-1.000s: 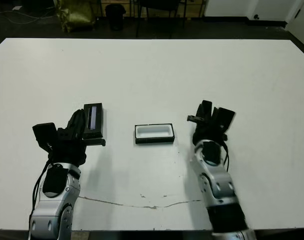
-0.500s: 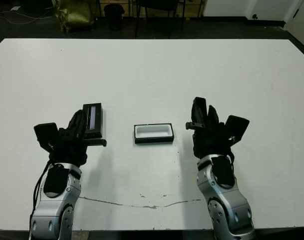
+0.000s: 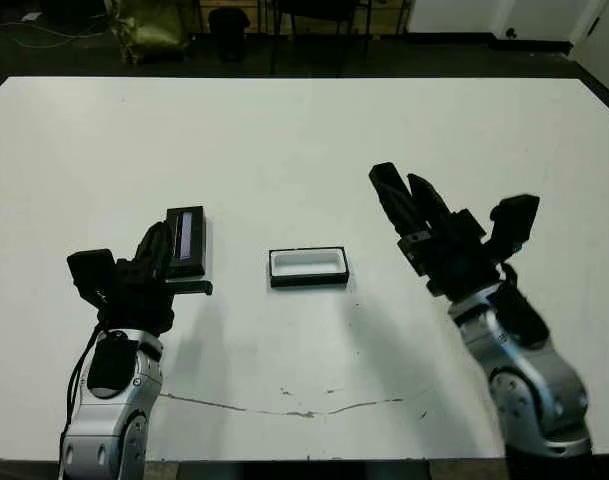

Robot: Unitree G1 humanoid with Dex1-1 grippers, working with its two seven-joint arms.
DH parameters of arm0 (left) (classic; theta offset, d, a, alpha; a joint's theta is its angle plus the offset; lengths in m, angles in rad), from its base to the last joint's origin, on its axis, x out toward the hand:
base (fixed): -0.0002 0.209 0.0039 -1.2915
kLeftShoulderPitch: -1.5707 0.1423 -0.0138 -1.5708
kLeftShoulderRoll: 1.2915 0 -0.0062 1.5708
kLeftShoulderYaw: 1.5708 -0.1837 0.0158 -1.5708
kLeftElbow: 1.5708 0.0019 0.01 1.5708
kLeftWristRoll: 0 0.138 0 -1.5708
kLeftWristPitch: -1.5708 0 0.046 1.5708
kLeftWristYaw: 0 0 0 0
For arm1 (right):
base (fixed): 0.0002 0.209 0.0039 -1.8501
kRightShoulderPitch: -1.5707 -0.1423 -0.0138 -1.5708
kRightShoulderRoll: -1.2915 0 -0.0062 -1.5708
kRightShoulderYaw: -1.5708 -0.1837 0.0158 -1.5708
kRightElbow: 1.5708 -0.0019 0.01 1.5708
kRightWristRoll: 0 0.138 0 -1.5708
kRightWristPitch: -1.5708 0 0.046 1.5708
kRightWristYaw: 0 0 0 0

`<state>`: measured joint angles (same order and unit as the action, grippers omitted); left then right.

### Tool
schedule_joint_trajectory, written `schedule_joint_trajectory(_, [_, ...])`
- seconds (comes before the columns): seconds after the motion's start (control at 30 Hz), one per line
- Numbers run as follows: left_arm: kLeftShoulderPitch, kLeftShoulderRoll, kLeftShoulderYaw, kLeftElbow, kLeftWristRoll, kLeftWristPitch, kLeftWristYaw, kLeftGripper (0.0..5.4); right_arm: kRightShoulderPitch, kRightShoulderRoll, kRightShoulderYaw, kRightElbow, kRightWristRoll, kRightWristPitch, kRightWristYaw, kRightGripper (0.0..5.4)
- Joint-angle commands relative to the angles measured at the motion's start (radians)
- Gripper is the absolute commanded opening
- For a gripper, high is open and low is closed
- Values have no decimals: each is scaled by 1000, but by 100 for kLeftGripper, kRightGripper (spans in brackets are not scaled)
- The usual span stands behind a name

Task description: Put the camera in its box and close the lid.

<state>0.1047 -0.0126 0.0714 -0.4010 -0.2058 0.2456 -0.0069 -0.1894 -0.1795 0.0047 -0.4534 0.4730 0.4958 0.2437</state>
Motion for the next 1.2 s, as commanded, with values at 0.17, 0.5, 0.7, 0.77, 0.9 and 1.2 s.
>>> schedule_joint_trajectory(0.17, [16, -7, 6, 10, -1, 20, 9, 0, -141, -131, -38, 145, 67, 105, 174, 83])
schedule_joint_trajectory(0.5, [20, -9, 2, 11, 6, 11, 10, 0, -435, -276, 71, 573, -19, 21, 621, 83])
schedule_joint_trajectory(0.7, [17, -14, 5, 11, 1, 11, 11, 0, -561, -271, 156, 772, -140, -114, 783, 83])
schedule_joint_trajectory(0.77, [17, -15, 6, 13, 1, 8, 10, 0, -607, -260, 176, 853, -164, -166, 857, 83])
schedule_joint_trajectory(0.9, [16, -15, 5, 13, 9, 6, 15, 0, -685, -240, 220, 978, -221, -273, 980, 83])
schedule_joint_trajectory(1.2, [16, -14, 7, 15, 5, 3, 11, 0, -753, -187, 269, 1072, -319, -424, 1069, 82])
